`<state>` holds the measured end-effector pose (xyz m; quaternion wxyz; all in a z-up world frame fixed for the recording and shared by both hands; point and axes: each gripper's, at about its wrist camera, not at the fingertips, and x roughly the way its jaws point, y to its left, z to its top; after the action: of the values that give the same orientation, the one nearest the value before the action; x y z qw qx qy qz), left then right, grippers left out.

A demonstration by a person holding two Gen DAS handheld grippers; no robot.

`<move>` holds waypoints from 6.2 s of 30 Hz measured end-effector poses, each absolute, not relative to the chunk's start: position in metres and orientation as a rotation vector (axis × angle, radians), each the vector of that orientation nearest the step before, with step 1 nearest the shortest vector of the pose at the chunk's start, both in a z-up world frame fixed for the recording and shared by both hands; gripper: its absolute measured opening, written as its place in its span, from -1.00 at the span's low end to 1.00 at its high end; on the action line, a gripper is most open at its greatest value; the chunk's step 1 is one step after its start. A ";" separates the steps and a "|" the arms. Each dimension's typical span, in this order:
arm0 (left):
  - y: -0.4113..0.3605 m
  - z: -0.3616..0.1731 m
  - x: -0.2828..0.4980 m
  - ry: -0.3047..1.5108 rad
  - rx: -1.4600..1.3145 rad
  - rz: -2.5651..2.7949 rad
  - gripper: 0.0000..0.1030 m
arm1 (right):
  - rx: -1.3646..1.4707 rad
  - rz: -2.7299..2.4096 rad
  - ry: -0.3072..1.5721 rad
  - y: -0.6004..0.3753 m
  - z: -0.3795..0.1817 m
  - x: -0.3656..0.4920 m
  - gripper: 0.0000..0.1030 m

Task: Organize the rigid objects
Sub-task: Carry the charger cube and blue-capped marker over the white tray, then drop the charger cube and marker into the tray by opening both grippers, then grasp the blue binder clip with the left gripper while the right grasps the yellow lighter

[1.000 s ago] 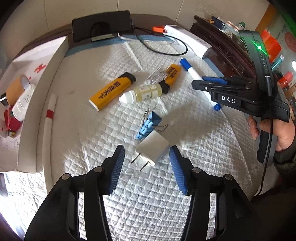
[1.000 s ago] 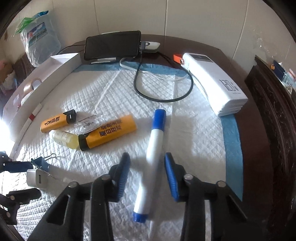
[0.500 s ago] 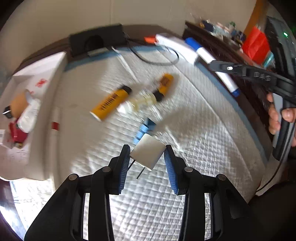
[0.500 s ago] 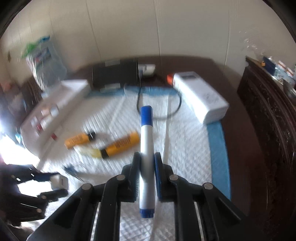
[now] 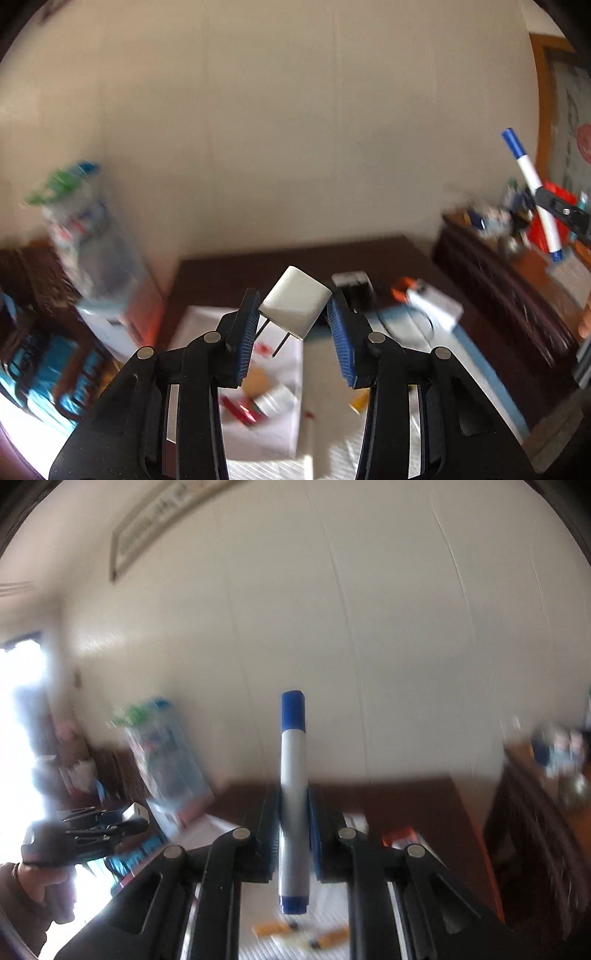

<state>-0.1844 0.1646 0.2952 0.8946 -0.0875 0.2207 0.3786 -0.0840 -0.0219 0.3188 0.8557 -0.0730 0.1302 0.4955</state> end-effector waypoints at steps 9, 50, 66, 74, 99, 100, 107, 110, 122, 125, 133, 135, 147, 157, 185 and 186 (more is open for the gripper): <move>0.182 0.293 -0.248 0.406 -0.261 0.823 -0.27 | -0.090 1.172 0.212 0.021 0.327 -0.157 -0.75; 0.281 0.243 -0.295 0.447 -0.390 0.750 -0.27 | -0.194 1.151 0.533 0.128 0.233 -0.164 -0.75; 0.358 0.133 -0.259 0.654 -0.588 0.741 -0.27 | -0.287 1.031 0.872 0.196 0.118 -0.097 -0.75; 0.385 0.086 -0.243 0.736 -0.672 0.735 -0.27 | -0.305 0.963 1.017 0.226 0.056 -0.067 -0.75; 0.393 0.089 -0.255 0.660 -0.637 0.872 1.00 | -0.318 0.902 0.915 0.218 0.053 -0.072 1.00; 0.390 0.093 -0.256 0.654 -0.630 0.873 1.00 | -0.320 0.906 0.908 0.217 0.056 -0.074 1.00; 0.362 0.130 -0.266 0.606 -0.574 0.874 1.00 | -0.292 0.934 0.837 0.206 0.086 -0.095 1.00; 0.344 0.147 -0.269 0.587 -0.538 0.870 1.00 | -0.274 0.939 0.802 0.197 0.100 -0.104 1.00; 0.269 0.190 -0.275 0.531 -0.450 0.836 1.00 | -0.171 0.936 0.700 0.136 0.141 -0.123 1.00; 0.252 0.191 -0.270 0.537 -0.439 0.817 1.00 | -0.146 0.890 0.673 0.110 0.151 -0.113 1.00; 0.211 0.175 -0.224 0.609 -0.429 0.708 1.00 | -0.039 0.662 0.671 0.014 0.160 -0.064 1.00; 0.201 0.169 -0.204 0.633 -0.431 0.655 1.00 | -0.021 0.632 0.688 -0.007 0.160 -0.058 1.00; 0.118 0.082 -0.084 0.847 -0.299 0.309 0.99 | -0.031 0.566 0.679 -0.086 0.160 -0.019 1.00; 0.099 0.032 -0.046 0.955 -0.291 0.235 0.45 | -0.409 0.743 0.814 -0.059 0.088 0.019 1.00; 0.096 0.013 -0.023 1.000 -0.295 0.209 -0.39 | -0.731 1.009 0.837 0.008 0.014 0.022 0.57; 0.098 0.015 -0.024 1.000 -0.291 0.235 -0.39 | -0.708 1.000 0.839 0.005 0.018 0.023 0.57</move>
<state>-0.0242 0.0975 0.0151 0.8608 -0.1387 0.4766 0.1120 0.0232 0.0049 0.0176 0.7370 -0.3223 0.3818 0.4552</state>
